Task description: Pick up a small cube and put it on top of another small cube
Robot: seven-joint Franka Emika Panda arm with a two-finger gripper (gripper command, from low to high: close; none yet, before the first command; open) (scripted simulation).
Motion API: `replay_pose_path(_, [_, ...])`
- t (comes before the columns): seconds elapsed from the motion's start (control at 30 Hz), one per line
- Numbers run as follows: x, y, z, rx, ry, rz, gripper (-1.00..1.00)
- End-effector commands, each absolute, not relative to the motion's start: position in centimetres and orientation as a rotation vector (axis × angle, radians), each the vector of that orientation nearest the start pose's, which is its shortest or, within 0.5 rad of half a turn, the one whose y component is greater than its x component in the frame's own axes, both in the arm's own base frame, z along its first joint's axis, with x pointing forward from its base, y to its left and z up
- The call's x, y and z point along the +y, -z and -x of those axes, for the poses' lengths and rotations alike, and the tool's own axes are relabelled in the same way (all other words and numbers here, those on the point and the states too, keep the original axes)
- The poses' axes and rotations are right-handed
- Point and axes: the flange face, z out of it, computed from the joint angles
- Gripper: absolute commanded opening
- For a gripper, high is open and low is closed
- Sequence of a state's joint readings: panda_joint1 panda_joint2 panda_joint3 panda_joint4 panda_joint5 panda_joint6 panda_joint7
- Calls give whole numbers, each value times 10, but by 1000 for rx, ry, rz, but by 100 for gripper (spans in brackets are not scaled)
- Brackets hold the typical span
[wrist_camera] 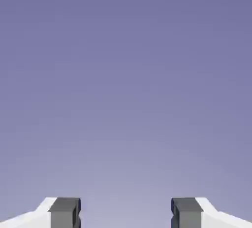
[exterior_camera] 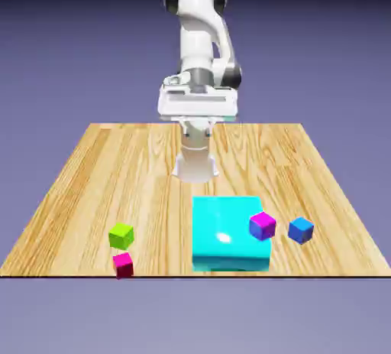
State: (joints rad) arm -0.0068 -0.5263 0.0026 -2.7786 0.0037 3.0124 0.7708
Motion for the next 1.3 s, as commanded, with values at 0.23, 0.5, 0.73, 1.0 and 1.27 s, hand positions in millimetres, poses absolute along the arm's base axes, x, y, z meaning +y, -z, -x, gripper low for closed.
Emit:
replay_pose_path(0.23, [-54, -404, -467, 1490, 675, 2418, 0])
replay_pose_path(0.5, [-117, -332, -517, 1948, 339, 2243, 0])
replay_pose_path(0.73, [-176, -254, -540, 2316, 32, 2003, 0])
replay_pose_path(1.0, [-216, -172, -543, 2552, -197, 1782, 0])
replay_pose_path(1.27, [-215, -154, -543, 2552, -197, 1781, -100])
